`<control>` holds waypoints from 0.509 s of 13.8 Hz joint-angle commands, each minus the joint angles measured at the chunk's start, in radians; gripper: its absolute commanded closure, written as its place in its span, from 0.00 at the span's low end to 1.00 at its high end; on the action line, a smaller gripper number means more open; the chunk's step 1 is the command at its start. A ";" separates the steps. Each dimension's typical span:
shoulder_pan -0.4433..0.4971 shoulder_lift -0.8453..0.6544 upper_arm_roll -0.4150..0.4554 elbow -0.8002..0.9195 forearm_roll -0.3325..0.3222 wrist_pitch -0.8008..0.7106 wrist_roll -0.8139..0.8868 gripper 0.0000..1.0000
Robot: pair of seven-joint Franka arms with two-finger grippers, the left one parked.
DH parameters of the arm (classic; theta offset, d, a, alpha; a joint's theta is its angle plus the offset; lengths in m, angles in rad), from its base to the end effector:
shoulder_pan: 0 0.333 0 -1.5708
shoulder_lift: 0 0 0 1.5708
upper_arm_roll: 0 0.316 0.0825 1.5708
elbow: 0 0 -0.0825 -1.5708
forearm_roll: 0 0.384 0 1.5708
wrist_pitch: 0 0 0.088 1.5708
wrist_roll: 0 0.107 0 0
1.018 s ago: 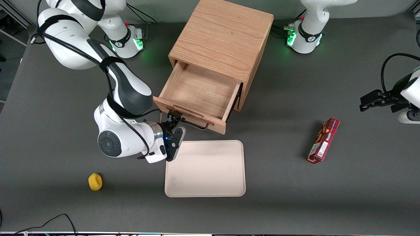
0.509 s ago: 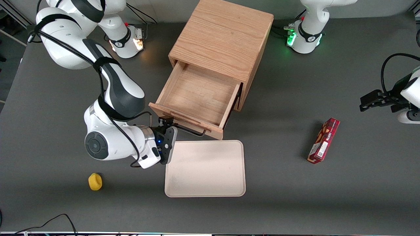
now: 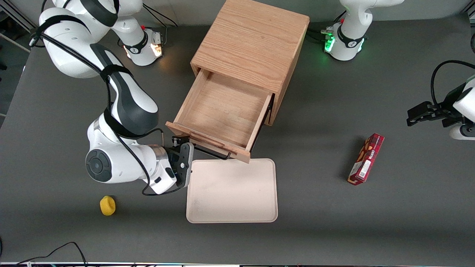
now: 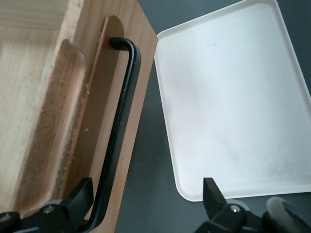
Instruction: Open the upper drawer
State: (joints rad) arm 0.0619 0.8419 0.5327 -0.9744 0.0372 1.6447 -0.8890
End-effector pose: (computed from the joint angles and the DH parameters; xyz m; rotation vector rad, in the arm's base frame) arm 0.6883 0.2948 0.4002 -2.1209 -1.6798 -0.0014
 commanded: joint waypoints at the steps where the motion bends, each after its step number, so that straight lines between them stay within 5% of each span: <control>1: 0.013 -0.061 0.001 0.028 -0.020 -0.058 0.043 0.00; 7: 0.003 -0.331 -0.005 0.019 -0.052 -0.109 0.546 0.00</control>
State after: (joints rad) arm 0.0690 0.5965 0.5438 -0.9236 0.0276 1.5492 -0.4775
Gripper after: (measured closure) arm 0.000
